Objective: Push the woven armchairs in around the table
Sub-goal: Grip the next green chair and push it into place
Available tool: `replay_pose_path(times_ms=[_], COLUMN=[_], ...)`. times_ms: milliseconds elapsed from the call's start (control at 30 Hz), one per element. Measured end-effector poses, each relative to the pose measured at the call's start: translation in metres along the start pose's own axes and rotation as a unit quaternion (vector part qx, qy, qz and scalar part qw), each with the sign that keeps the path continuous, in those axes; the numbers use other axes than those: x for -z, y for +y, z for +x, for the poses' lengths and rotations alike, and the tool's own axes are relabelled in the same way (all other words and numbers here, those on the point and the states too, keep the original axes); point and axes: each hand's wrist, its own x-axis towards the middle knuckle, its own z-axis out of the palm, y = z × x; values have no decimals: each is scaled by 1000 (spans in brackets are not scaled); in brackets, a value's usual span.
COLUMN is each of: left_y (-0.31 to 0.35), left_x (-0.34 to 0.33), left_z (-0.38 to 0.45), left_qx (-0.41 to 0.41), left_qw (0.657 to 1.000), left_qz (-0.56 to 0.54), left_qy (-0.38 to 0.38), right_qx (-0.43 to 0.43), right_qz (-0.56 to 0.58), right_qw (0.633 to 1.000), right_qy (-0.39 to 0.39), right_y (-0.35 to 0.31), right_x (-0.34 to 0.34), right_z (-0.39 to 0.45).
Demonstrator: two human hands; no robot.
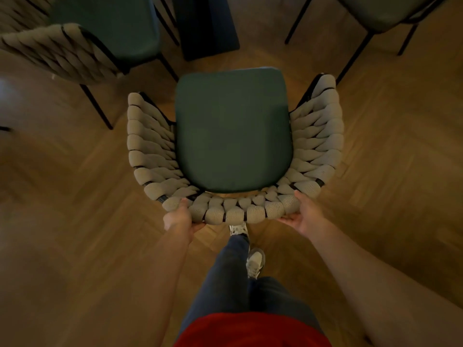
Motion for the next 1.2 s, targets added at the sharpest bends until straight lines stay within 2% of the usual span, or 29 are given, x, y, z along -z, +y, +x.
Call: replay_pose_path(times_ms=[300, 600, 1200], left_y=[51, 95, 162], left_x=[-53, -95, -179], left_z=[0, 1, 3], left_qx=[9, 14, 18], left_qw=[1000, 999, 999], left_qz=[5, -3, -42], left_qy=[-21, -32, 1], right_qx=[8, 9, -5], right_qz=[-22, -51, -85], right_qw=[999, 999, 995], right_qy=[26, -14, -57], right_y=[-71, -134, -243], right_x=[-42, -78, -134], right_z=[18, 40, 83])
